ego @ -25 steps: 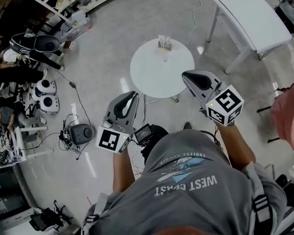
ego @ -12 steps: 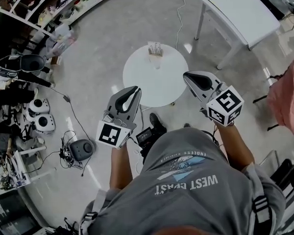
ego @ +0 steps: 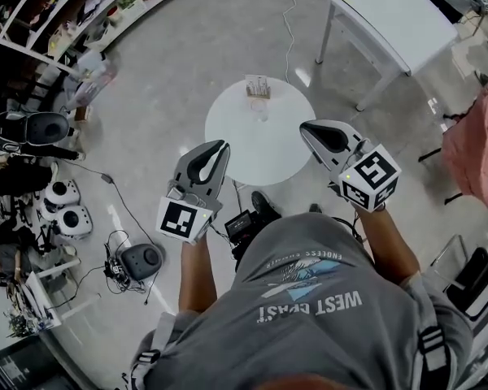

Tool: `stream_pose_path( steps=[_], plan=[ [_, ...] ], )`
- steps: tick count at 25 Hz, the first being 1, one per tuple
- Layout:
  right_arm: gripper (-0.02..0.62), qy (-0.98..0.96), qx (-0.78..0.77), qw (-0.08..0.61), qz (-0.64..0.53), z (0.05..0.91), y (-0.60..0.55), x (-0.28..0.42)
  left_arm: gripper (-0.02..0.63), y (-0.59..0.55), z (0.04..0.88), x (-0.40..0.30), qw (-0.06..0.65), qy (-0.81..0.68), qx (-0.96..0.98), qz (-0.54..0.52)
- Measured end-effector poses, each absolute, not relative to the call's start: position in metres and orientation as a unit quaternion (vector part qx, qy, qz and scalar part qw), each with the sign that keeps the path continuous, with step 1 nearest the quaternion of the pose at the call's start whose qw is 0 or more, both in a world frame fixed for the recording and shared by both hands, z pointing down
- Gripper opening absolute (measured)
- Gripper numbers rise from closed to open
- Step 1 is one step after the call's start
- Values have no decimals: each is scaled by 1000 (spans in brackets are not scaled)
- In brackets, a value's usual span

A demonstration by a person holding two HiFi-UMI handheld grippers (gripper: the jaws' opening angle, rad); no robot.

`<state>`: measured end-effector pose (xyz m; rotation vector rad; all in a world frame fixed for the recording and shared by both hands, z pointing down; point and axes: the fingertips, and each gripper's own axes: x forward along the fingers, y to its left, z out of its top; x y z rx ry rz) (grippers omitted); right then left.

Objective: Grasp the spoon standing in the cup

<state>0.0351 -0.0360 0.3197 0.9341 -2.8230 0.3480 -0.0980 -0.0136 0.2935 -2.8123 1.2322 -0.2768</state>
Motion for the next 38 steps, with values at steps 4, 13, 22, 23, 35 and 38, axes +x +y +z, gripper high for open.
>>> stream_pose_path(
  steps=[4, 13, 22, 23, 35, 38],
  plan=[
    [2, -938, 316, 78, 122, 327, -37, 31, 32, -16, 301, -98, 21, 390, -916, -88],
    [2, -933, 326, 84, 128, 330, -53, 16, 32, -36, 306, -117, 18, 380, -920, -94],
    [2, -927, 335, 100, 136, 345, -70, 2, 32, -57, 319, -127, 18, 364, -927, -84],
    [2, -926, 337, 101, 135, 345, -71, -1, 32, -59, 323, -131, 19, 361, -928, -87],
    [2, -940, 284, 119, 148, 337, -104, -20, 29, -85, 338, -135, -1, 368, -922, -123],
    [2, -946, 272, 109, 136, 325, -123, -25, 29, -91, 330, -144, -16, 404, -909, -101]
  ],
)
